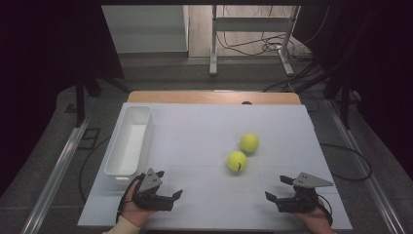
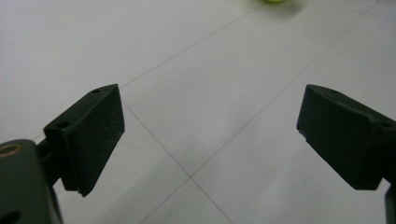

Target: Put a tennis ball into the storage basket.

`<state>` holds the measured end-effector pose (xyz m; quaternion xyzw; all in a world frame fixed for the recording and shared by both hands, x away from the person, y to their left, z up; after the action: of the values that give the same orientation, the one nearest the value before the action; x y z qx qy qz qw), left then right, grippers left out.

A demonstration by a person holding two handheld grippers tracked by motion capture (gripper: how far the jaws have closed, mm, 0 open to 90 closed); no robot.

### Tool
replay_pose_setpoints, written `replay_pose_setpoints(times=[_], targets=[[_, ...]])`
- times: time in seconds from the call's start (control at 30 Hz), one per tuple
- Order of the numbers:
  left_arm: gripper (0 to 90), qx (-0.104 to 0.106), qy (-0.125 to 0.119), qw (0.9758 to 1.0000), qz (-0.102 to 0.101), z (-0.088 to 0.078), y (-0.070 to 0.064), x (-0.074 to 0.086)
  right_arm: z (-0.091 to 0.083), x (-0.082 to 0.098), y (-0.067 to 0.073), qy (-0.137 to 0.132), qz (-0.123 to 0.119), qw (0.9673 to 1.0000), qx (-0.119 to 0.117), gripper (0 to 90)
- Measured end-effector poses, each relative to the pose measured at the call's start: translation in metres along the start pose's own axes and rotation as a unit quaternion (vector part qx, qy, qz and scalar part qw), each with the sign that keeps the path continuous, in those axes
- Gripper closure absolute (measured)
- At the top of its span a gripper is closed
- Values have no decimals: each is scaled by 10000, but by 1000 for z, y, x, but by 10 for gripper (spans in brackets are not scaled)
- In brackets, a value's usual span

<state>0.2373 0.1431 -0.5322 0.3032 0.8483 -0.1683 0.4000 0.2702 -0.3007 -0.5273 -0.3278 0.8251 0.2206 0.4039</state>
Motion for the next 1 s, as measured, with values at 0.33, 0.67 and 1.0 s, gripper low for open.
replay_pose_setpoints(times=[0.33,0.67,1.0], targets=[[86,33,-15,10000,41,0,0,-1,0,2,3,132,-79,9999,9,134],[87,25,-48,10000,42,-1,0,-2,-3,0,5,48,-64,10000,-32,135],[89,78,6,9999,96,1,-3,-3,1,-2,4,91,-112,9998,-108,136]])
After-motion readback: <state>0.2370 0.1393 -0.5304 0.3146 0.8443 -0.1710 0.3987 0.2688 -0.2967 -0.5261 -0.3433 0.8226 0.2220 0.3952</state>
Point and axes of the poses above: each handheld gripper's, and its own axes: z roughly forward along the jaws, x roughly out of its underside, y roughly to its left, the point moved 2 cm from there along z, roughly forward along the jaws, and after that the axes turned 2 degrees about y, right-handed, at the moved point
